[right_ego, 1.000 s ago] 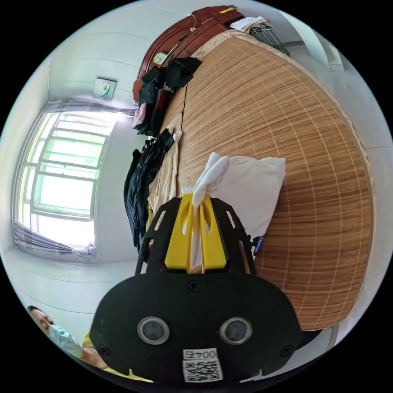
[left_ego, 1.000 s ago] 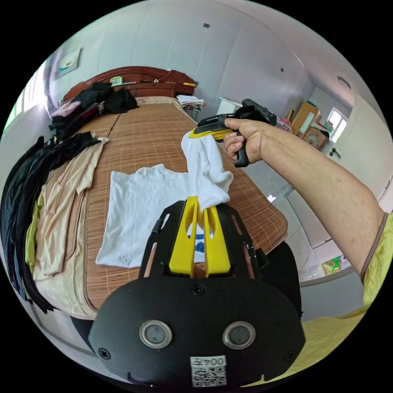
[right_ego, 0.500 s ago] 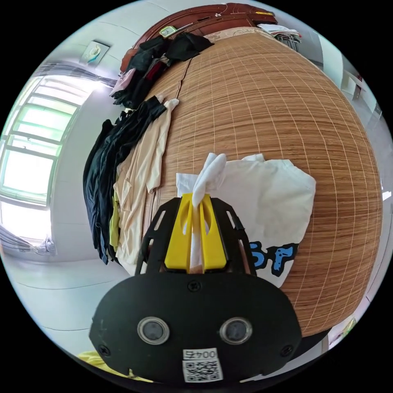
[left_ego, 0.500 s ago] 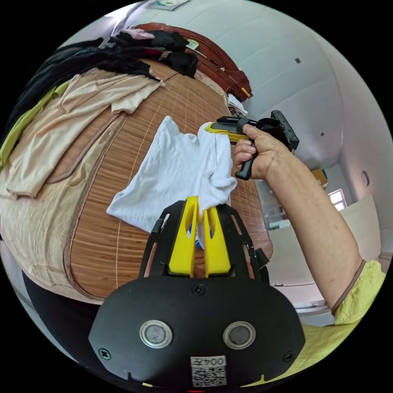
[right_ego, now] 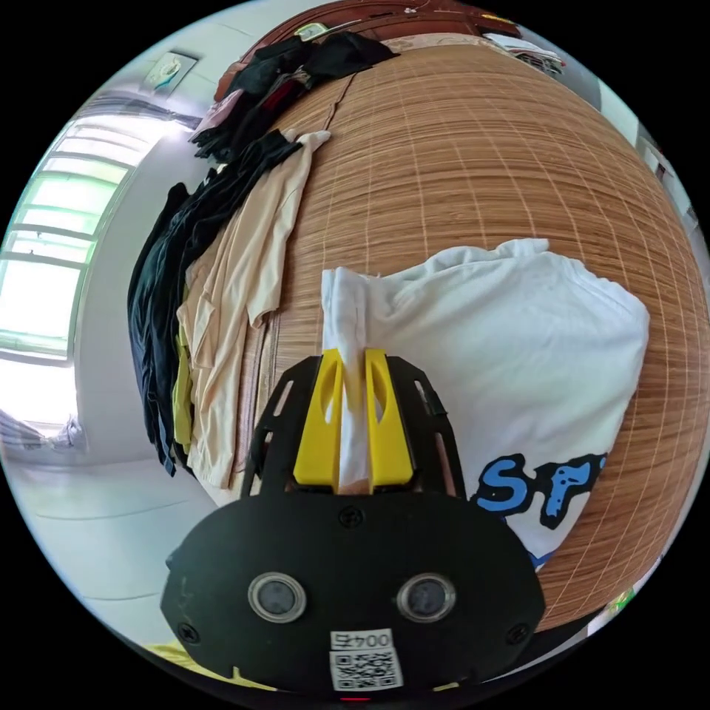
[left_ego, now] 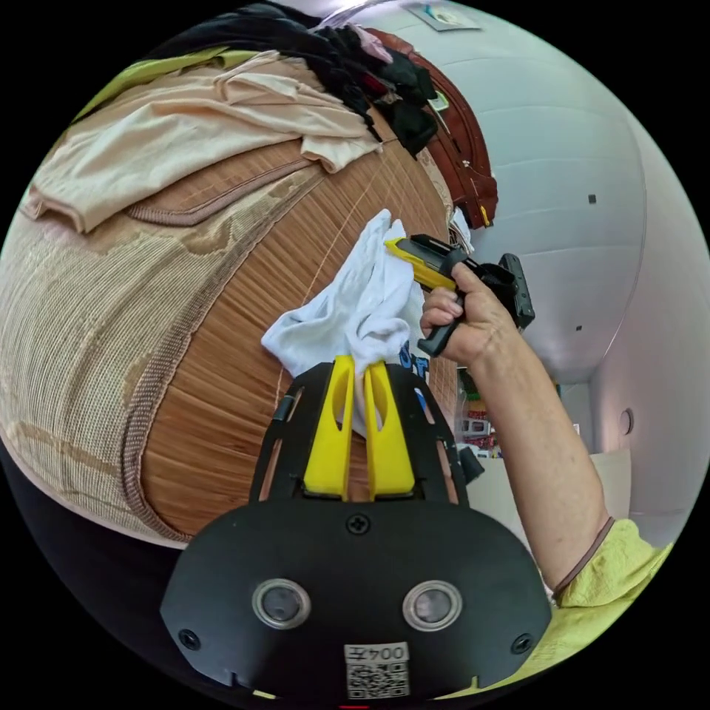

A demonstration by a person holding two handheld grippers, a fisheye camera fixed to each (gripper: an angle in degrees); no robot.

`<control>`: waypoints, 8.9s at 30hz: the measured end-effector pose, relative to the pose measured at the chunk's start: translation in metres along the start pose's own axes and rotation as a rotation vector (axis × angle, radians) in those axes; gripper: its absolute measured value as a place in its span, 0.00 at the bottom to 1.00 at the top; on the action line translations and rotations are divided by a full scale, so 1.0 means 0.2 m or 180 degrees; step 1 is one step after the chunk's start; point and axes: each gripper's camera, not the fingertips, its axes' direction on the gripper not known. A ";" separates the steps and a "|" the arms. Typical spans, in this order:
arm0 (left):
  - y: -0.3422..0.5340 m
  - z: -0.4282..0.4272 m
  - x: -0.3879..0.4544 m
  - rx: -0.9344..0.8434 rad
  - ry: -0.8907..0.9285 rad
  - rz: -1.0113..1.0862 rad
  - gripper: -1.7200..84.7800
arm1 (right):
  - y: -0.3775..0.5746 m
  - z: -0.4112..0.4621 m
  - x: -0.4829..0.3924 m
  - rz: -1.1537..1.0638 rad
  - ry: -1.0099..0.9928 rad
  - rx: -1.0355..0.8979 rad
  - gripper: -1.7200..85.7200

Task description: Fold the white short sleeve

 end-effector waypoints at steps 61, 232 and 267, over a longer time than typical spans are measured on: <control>1.38 0.92 0.86 0.0625 -0.1734 0.2291 0.03 | 1.92 -2.73 -0.92 -0.1872 0.1870 0.0626 0.04; 2.35 1.27 -0.99 -0.1066 -0.4042 0.6358 0.03 | 1.90 -2.23 -0.23 -0.1687 0.1951 0.0521 0.03; 2.08 1.60 -1.10 0.0226 -0.4062 0.4965 0.02 | -0.34 -1.55 -0.74 -0.1816 0.0907 -0.0102 0.14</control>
